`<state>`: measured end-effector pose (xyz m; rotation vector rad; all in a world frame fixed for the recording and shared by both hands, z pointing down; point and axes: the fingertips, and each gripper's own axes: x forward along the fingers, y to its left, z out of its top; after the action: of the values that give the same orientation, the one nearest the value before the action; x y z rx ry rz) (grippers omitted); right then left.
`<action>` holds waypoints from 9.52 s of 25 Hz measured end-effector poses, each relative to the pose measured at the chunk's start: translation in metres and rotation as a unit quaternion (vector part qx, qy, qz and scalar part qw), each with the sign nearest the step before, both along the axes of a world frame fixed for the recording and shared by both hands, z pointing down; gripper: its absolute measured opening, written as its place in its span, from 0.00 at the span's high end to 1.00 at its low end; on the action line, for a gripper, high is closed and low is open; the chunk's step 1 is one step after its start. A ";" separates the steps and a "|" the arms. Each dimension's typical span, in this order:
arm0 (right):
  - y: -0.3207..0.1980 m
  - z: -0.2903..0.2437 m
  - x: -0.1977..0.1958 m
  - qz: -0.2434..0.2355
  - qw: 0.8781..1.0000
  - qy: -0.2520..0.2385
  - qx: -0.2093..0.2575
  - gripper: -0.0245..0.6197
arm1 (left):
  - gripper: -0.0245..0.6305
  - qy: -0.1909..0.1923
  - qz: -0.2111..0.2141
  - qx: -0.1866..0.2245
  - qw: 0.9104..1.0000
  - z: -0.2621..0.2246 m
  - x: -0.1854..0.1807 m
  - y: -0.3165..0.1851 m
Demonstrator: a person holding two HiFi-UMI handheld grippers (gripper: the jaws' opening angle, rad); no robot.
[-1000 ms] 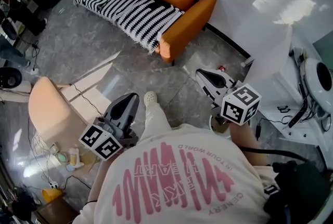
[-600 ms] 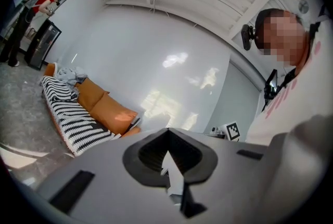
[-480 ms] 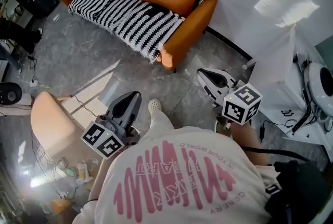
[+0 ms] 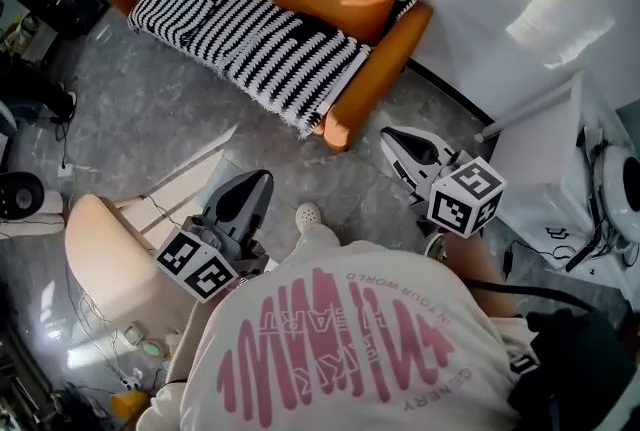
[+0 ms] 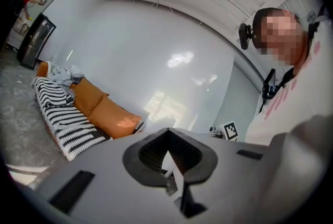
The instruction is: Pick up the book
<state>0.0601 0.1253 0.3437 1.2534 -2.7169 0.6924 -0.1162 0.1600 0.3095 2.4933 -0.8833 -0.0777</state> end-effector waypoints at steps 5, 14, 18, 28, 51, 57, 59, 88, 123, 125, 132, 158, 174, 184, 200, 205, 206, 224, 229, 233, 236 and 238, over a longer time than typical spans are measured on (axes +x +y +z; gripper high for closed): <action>-0.034 -0.003 -0.013 0.009 1.000 0.002 -0.001 0.95 | 0.95 0.000 0.003 -0.006 1.000 -0.001 -0.018 -0.033; -0.085 -0.003 -0.039 0.028 1.000 0.015 -0.003 0.95 | 0.95 0.009 0.030 0.001 1.000 -0.002 -0.040 -0.097; -0.101 -0.006 -0.046 0.034 0.999 0.022 0.000 0.95 | 0.95 0.013 0.035 0.003 0.999 -0.001 -0.048 -0.116; -0.123 -0.006 -0.045 0.045 0.998 0.034 0.012 0.95 | 0.95 0.020 0.043 0.011 0.999 0.005 -0.049 -0.144; -0.256 0.029 0.051 -0.057 0.997 0.037 -0.040 0.95 | 0.95 0.010 -0.096 -0.034 0.995 0.029 0.025 -0.228; -0.291 0.070 0.073 -0.145 0.985 0.062 -0.069 0.95 | 0.95 0.009 -0.143 -0.041 0.989 0.044 0.064 -0.249; -0.296 0.082 0.070 -0.191 0.976 0.056 -0.086 0.95 | 0.95 -0.003 -0.176 -0.049 0.983 0.051 0.071 -0.245; -0.252 0.285 0.003 -0.657 0.645 0.388 -0.045 0.63 | 0.95 -0.056 -0.447 -0.167 0.877 0.061 0.019 -0.155; -0.250 0.412 0.020 -0.736 0.419 0.517 -0.123 0.57 | 0.95 -0.085 -0.516 -0.204 0.828 0.087 -0.017 -0.136; -0.248 0.411 0.020 -0.736 0.411 0.523 -0.128 0.57 | 0.95 -0.088 -0.516 -0.205 0.827 0.085 -0.017 -0.133; -0.251 0.412 0.019 -0.735 0.377 0.543 -0.150 0.57 | 0.95 -0.095 -0.518 -0.216 0.823 0.084 -0.020 -0.130; -0.254 0.404 0.003 -0.690 0.419 0.587 0.057 0.69 | 0.95 -0.086 -0.516 -0.220 0.823 0.088 -0.023 -0.140; -0.255 0.404 -0.018 -0.698 0.460 0.548 0.030 0.64 | 0.95 -0.085 -0.517 -0.222 0.822 0.089 -0.020 -0.135; -0.291 0.366 -0.047 -0.631 0.601 0.487 -0.053 0.72 | 0.95 -0.080 -0.526 -0.214 0.819 0.086 -0.019 -0.130; -0.380 0.124 -0.078 -0.315 0.906 -0.064 -0.274 0.72 | 0.95 -0.035 -0.474 -0.090 0.875 0.033 -0.041 -0.154; -0.346 0.017 -0.073 -0.274 0.883 -0.283 -0.256 0.72 | 0.95 -0.009 -0.426 -0.009 0.905 -0.019 -0.068 -0.166; -0.331 0.001 -0.068 -0.267 0.878 -0.308 -0.250 0.72 | 0.95 -0.002 -0.412 0.007 0.911 -0.032 -0.070 -0.161; -0.174 -0.063 -0.031 -0.223 0.845 -0.452 -0.180 0.72 | 0.95 0.010 -0.313 0.059 0.948 -0.042 -0.063 -0.051; -0.175 -0.062 -0.029 -0.210 0.853 -0.441 -0.183 0.72 | 0.95 0.006 -0.321 0.063 0.945 -0.050 -0.077 -0.050; -0.175 -0.063 -0.029 -0.209 0.855 -0.439 -0.183 0.71 | 0.95 0.011 -0.318 0.065 0.946 -0.047 -0.077 -0.050; -0.174 -0.066 -0.029 -0.209 0.854 -0.442 -0.177 0.72 | 0.95 0.011 -0.314 0.067 0.947 -0.044 -0.077 -0.051; -0.173 -0.068 -0.029 -0.210 0.853 -0.444 -0.174 0.72 | 0.95 0.011 -0.311 0.067 0.948 -0.042 -0.077 -0.053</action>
<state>0.0311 -0.0478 0.2762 0.2114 -3.0609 1.9491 -0.1935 0.1069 0.2671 2.2250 -1.6701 -0.3853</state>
